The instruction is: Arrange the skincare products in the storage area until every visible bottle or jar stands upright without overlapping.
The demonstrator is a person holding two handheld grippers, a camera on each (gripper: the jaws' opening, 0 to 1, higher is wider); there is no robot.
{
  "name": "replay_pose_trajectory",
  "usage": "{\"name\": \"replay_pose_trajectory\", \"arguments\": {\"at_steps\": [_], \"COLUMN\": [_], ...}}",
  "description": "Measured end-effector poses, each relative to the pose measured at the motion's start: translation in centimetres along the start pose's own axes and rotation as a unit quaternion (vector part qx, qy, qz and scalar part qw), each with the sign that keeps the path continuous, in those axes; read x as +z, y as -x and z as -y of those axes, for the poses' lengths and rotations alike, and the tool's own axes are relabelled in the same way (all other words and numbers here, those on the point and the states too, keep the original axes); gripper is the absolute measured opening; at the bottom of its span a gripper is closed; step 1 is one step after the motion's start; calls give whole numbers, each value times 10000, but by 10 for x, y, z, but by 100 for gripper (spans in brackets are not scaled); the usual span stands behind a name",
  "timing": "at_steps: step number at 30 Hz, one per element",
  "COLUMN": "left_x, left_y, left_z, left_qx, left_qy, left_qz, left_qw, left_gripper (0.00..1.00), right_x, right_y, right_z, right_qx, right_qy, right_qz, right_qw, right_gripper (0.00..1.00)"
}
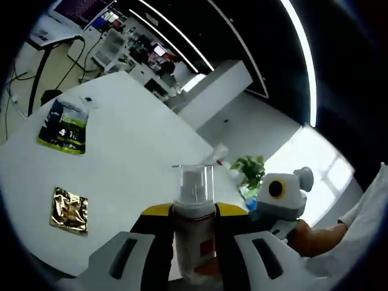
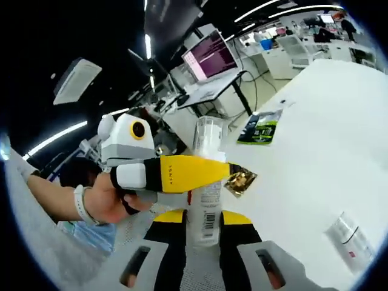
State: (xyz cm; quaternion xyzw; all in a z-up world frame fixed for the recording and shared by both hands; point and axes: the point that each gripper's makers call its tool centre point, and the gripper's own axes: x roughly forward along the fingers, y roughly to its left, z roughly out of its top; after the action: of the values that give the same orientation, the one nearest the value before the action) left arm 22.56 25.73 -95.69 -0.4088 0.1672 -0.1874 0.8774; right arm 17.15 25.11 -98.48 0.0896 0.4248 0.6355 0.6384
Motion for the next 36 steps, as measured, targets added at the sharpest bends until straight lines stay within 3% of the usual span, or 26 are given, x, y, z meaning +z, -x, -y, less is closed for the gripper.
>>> {"name": "replay_pose_trajectory", "arguments": {"at_steps": [2,6,11,16,19,21,24,27,31,34,36], "left_x": [4,0,3,1,0,-1,-3,-6,-12,-14,-12], "left_y": [1,0,3,3,4,2,-1,-2,-3,-4,-2], "left_z": [1,7,20,31,35,33,18,7,-3,-6,-5], "left_qx": [-112,-293,-719,-1083,-1149,-1045,-569,-166,253,394,364], "left_qy": [243,137,485,706,779,693,421,45,-396,-501,-477], "left_qz": [86,-19,45,-48,-72,-82,-99,-149,-274,-317,-277], "left_qw": [9996,9995,9962,9916,9903,9921,9974,9997,9985,9975,9978], "left_gripper": [21,22,21,20,19,19,19,19,19,19,19], "right_x": [7,3,10,11,10,10,7,1,-12,-12,-10], "right_y": [5,9,19,27,29,27,18,7,-8,-13,-12], "right_z": [-4,-4,-15,-26,-27,-26,-12,-6,2,5,2], "right_qx": [309,393,1116,1668,1776,1697,1008,451,-189,-444,-397], "right_qy": [-361,-205,-786,-992,-1171,-1201,-782,-418,2,216,163], "right_qz": [264,193,586,647,673,674,577,320,-164,-194,-177], "right_qw": [9985,9988,9889,9788,9748,9758,9902,9976,9997,9986,9989], "right_gripper": [9,9,9,10,10,11,13,15,18,17,16]}}
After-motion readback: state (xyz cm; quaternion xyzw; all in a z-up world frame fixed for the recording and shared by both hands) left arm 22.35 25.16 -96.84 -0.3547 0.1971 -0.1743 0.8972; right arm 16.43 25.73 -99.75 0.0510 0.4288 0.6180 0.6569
